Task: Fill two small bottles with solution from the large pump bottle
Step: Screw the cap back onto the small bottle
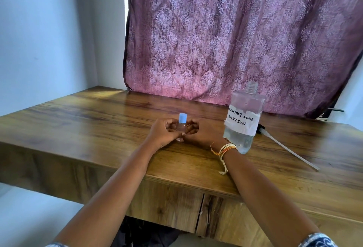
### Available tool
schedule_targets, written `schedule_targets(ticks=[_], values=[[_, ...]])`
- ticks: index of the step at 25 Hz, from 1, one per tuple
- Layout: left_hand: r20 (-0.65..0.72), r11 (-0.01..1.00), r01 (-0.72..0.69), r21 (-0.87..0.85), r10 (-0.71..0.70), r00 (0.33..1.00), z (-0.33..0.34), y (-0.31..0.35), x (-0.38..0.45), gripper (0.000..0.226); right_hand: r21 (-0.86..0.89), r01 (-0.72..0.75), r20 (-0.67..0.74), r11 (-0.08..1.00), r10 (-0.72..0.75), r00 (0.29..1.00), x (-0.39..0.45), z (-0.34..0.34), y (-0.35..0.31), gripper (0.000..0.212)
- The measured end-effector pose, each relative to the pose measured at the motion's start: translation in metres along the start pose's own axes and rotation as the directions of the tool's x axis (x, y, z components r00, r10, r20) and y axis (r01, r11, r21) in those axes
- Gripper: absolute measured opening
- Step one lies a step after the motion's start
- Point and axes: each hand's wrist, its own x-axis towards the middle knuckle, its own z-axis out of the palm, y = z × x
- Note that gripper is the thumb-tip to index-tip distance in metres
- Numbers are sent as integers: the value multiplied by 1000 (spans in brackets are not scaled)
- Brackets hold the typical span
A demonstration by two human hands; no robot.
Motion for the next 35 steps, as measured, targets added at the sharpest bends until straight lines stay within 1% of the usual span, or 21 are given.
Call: schedule_targets(ticks=[2,3,5,9,11,14,16,17,19,20,22,24,26,28,29,31,32,34,35], values=[[32,1000,-3,-8,3,999,-1,-1,0,46,-28,22,-44,999,-23,999,1,2,0,31],[42,1000,-12,14,11,999,-1,-2,1,43,-37,26,-61,999,-28,998,2,2,1,29],[24,992,-35,118,32,999,1,-7,4,34,-49,34,-96,998,-39,995,4,5,4,29],[-35,968,-18,251,27,999,7,-11,9,35,-97,24,-136,995,-37,990,12,9,15,28],[-51,966,-23,258,37,998,8,-10,9,40,-97,-7,-135,995,-6,991,13,9,17,29],[-63,971,9,240,6,998,8,-7,4,56,-92,-53,-122,994,41,992,7,7,13,29],[-112,970,40,242,-14,994,7,-5,-3,61,-104,-62,-116,993,50,992,1,7,9,31],[-145,966,57,252,-20,989,6,-3,-9,58,-111,-58,-116,992,45,992,-3,7,8,32],[-186,948,51,313,9,983,8,2,-22,42,-138,-52,-120,989,36,992,-13,7,3,33],[-173,930,16,368,52,983,9,6,-30,31,-156,-52,-124,986,33,992,-20,6,1,32],[-77,870,-85,485,140,987,14,12,-43,17,-199,-54,-111,979,32,993,-36,3,-1,30],[33,827,-163,538,173,984,22,19,-53,13,-236,-49,-122,971,21,992,-54,-4,-2,25],[55,835,-202,512,203,978,34,25,-56,15,-254,-56,-205,966,3,979,-76,-15,-2,21],[20,877,-218,428,232,972,49,31,-54,17,-286,-42,-314,957,-52,948,-94,-29,0,13],[6,902,-214,376,229,973,58,35,-51,17,-315,-31,-381,949,-97,919,-102,-37,2,8],[-16,946,-197,256,208,978,78,42,-42,15,-354,-39,-537,935,-169,827,-115,-55,9,11],[-22,961,-181,209,190,982,89,45,-36,14,-330,-49,-602,943,-170,780,-119,-64,11,12],[-43,977,-130,170,139,989,110,53,-26,18,-270,-56,-711,961,-160,685,-121,-79,16,12],[-63,984,-96,152,107,992,119,57,-22,22,-240,-65,-747,969,-141,650,-120,-83,16,22]])
